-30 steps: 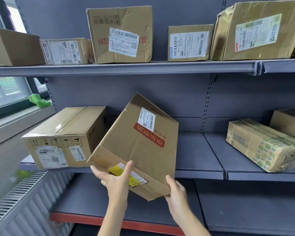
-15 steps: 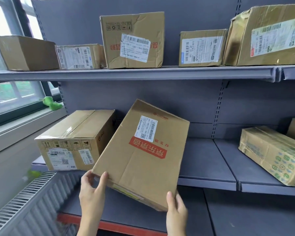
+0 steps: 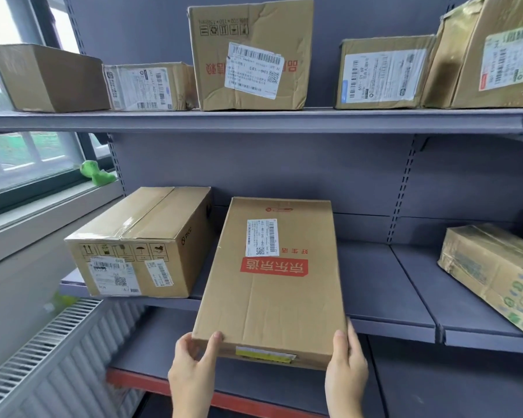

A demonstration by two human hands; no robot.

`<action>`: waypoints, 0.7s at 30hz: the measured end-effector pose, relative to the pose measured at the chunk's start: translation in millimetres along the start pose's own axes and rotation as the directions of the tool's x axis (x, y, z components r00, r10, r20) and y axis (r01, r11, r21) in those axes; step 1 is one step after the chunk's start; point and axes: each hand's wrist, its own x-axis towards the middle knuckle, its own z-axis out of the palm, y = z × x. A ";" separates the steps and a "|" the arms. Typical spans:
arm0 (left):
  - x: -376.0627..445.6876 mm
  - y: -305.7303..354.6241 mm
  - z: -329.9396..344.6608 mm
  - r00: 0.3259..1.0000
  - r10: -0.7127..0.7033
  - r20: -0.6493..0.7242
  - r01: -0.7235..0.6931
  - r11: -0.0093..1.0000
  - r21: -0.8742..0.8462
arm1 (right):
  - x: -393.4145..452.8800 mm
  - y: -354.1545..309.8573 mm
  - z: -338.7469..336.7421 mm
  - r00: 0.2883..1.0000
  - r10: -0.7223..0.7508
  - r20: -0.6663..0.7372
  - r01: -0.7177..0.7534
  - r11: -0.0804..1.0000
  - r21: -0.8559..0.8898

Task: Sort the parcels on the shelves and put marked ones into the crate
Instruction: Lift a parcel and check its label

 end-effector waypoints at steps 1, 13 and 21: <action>0.2 -0.1 0.4 1.000 0.000 0.000 0.000 1.000 0.003 | -0.2 0.4 0.6 1.000 -0.001 -0.006 0.001 1.000 -0.005; 34.1 21.0 14.2 0.988 0.153 0.016 -0.153 0.987 0.040 | 30.8 -22.8 16.8 0.994 -0.051 0.096 0.056 0.997 -0.053; 60.9 34.3 35.7 0.972 0.223 0.074 -0.230 0.967 0.106 | 69.2 -37.7 39.6 0.994 -0.055 0.090 0.065 0.993 -0.102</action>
